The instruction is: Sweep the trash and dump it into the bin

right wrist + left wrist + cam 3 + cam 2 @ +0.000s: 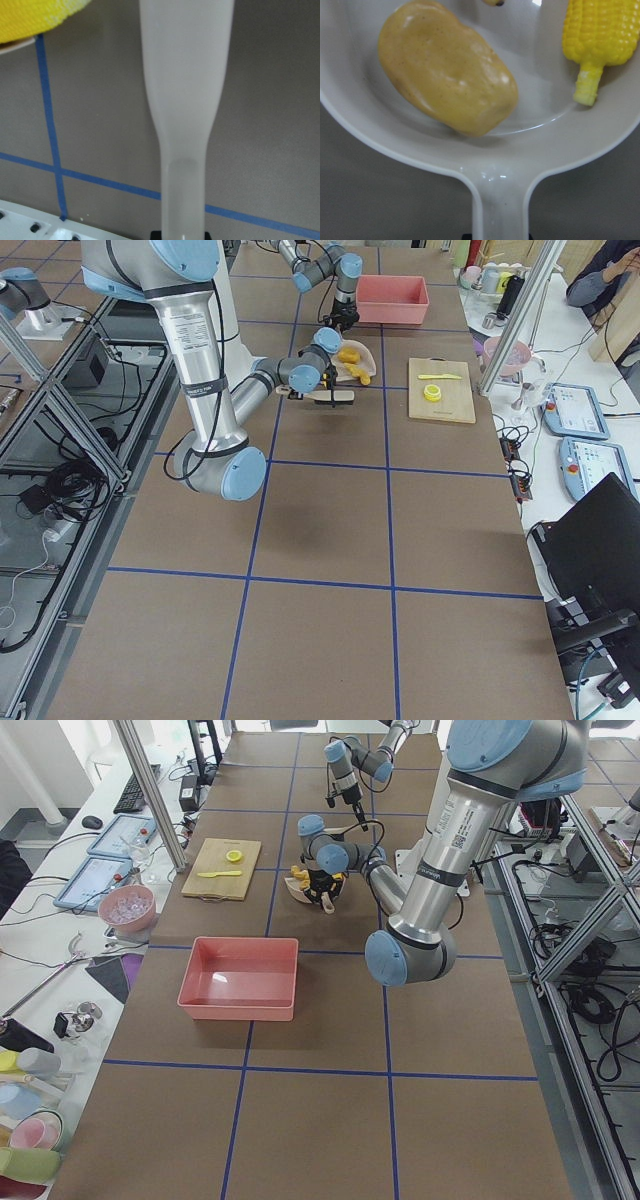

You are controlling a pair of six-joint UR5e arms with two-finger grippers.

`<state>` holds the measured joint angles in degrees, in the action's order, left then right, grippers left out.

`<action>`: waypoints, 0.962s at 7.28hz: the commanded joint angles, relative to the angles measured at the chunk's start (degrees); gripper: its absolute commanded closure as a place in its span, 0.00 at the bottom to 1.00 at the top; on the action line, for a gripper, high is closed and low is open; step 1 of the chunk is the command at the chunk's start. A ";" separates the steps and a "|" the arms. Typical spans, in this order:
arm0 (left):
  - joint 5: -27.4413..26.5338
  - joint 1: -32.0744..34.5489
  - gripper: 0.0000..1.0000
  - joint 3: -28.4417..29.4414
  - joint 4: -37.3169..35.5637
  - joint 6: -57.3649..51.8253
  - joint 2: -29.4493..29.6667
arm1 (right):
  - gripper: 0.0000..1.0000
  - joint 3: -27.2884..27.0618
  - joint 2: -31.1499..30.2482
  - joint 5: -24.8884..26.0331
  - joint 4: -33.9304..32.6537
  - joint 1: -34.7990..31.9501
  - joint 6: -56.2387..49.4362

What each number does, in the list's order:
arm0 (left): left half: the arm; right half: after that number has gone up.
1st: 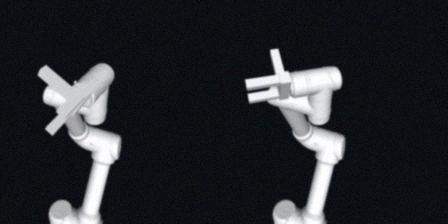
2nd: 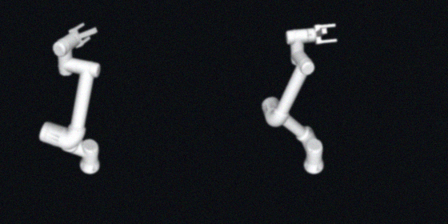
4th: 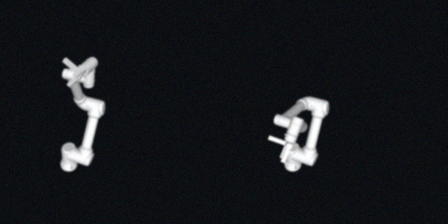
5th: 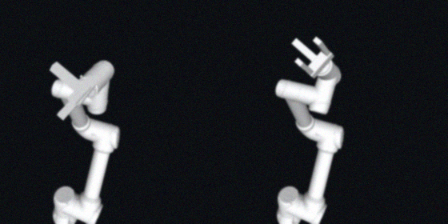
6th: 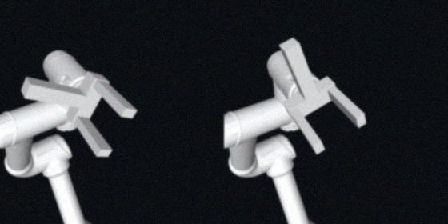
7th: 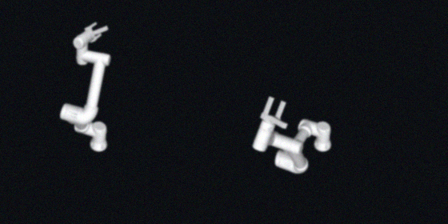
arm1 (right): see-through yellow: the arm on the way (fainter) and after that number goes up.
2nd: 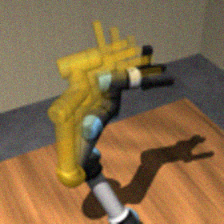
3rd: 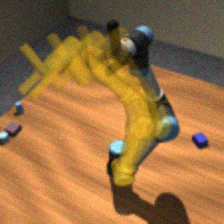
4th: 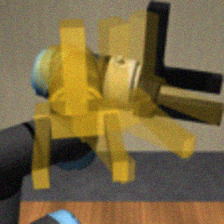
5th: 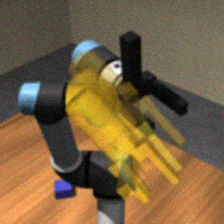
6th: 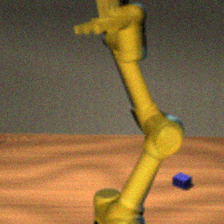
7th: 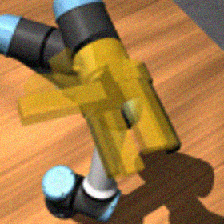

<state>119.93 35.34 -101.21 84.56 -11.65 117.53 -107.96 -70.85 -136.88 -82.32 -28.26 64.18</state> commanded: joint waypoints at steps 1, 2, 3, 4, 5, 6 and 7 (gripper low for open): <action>-0.05 0.17 1.00 0.22 0.42 0.05 0.07 | 1.00 2.04 1.48 3.19 -0.13 4.69 0.24; -0.05 0.17 1.00 0.31 0.43 0.05 0.07 | 1.00 1.88 2.63 3.03 -1.34 4.79 1.11; -0.05 0.17 1.00 0.31 0.43 0.05 0.07 | 1.00 2.14 4.99 3.11 -3.62 4.96 1.47; -0.05 0.17 1.00 0.31 0.52 0.05 0.07 | 1.00 2.40 6.93 3.29 -5.12 4.97 1.47; -0.05 0.17 1.00 0.31 0.52 0.05 -0.02 | 1.00 2.41 7.56 3.37 -5.22 5.05 1.47; -0.05 0.17 1.00 0.49 0.52 0.05 -0.02 | 1.00 2.58 8.43 3.37 -5.40 5.14 1.56; -0.05 0.17 1.00 0.58 0.60 0.05 -0.02 | 1.00 3.54 9.66 3.37 -5.40 5.14 1.74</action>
<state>119.88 35.51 -100.77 85.09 -11.60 117.52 -105.24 -62.63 -133.53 -87.54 -23.17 65.74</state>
